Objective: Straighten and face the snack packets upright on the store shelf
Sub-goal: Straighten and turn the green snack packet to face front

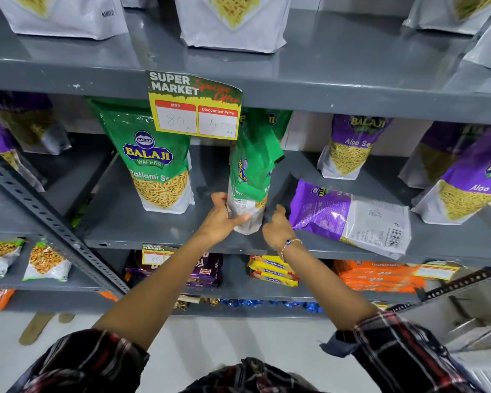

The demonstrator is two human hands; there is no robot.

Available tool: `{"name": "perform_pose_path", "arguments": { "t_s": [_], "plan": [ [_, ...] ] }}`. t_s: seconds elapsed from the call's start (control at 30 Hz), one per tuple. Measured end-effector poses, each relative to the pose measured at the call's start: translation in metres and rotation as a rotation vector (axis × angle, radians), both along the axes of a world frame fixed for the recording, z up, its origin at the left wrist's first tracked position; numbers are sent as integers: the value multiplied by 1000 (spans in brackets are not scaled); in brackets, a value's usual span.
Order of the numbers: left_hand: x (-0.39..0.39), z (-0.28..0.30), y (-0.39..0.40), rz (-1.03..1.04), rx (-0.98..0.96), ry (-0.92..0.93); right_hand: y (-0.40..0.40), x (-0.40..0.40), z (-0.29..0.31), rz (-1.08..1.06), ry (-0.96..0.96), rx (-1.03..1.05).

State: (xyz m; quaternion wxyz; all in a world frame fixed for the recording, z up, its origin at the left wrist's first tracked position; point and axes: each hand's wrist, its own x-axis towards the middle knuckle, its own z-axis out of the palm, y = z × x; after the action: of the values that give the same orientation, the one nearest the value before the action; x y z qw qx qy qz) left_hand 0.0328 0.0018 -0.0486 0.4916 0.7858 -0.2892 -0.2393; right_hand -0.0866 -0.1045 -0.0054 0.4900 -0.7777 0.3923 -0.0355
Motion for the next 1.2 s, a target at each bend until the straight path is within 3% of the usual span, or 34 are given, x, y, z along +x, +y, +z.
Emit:
{"name": "perform_pose_path", "arguments": {
  "t_s": [0.1,0.2,0.33,0.5,0.67,0.97,1.2],
  "plan": [
    [17,7,6,-86,4,41,-10,10,3,-7,63,14],
    [36,17,13,-133,-32,151,-25,23,18,-27,2,-84],
    [49,23,16,-99,-60,208,-62,41,44,273,66,-363],
    [37,11,16,103,-234,174,-88,45,37,509,186,-378],
    [32,2,17,-120,-165,211,-89,47,16,460,136,-402],
    [60,4,-4,-84,-6,-16,-78,38,2,317,87,-515],
    [51,0,-2,-50,-48,46,-77,39,3,312,131,-552]
  ]
}}
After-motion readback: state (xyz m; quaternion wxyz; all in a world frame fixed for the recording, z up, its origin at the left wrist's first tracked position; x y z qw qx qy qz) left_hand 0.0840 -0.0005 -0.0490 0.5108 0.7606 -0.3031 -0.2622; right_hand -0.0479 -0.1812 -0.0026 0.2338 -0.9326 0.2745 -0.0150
